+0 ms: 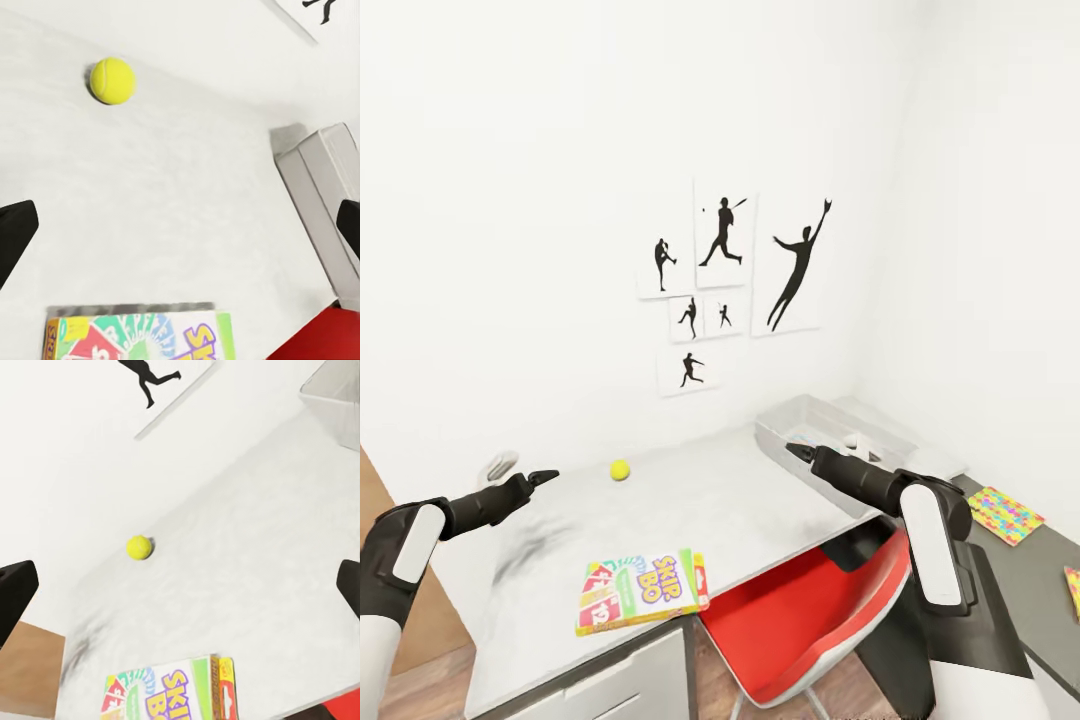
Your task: Put all the toys in the child's room - the three board games (two on the bed and one on the table), the two jigsaw puzzles on the table, and the tennis ball on the table - inside the toy box on the table in the child's room.
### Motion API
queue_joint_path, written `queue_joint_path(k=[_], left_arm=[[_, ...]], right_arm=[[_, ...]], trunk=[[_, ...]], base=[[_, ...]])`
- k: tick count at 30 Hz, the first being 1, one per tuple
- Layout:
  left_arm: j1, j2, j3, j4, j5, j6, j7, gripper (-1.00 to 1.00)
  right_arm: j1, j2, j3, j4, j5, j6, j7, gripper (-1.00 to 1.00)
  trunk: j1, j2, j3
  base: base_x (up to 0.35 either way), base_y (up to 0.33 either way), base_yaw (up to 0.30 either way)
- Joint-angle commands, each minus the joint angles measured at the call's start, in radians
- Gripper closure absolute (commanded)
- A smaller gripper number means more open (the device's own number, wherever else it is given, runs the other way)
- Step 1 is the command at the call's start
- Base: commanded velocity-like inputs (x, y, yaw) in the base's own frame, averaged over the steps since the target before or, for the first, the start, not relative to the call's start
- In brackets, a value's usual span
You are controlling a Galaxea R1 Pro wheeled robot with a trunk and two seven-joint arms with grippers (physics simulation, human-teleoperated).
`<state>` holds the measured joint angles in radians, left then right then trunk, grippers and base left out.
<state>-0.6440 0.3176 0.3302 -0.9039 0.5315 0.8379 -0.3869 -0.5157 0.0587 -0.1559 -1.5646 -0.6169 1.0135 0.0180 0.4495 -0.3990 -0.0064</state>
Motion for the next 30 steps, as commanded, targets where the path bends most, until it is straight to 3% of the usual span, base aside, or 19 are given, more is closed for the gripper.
queue_joint_path(k=[1,16,22,30], left_arm=[[0.000,0.000,0.003,0.000,-0.001,0.006,-0.003,-1.00],[0.003,0.013,0.014,-0.052,0.001,0.044,-0.012,-1.00],[0.002,0.052,0.026,-0.058,0.003,0.080,-0.010,-1.00],[0.000,0.067,0.023,-0.050,0.003,0.088,-0.001,-1.00]], right_arm=[[-0.001,0.001,-0.002,0.000,0.000,0.005,0.002,-1.00],[0.000,0.001,-0.003,0.001,0.000,0.005,0.003,-1.00],[0.000,0.001,-0.003,0.001,0.000,0.005,0.003,-1.00],[0.000,0.001,-0.002,0.001,0.000,0.005,0.003,-1.00]], trunk=[[0.001,-0.001,-0.001],[0.001,-0.001,-0.013],[0.001,-0.001,-0.017],[0.001,-0.001,-0.018]], base=[[0.051,0.024,-0.250],[0.010,0.005,-0.247],[0.000,0.000,-0.143],[0.000,0.000,-0.022]])
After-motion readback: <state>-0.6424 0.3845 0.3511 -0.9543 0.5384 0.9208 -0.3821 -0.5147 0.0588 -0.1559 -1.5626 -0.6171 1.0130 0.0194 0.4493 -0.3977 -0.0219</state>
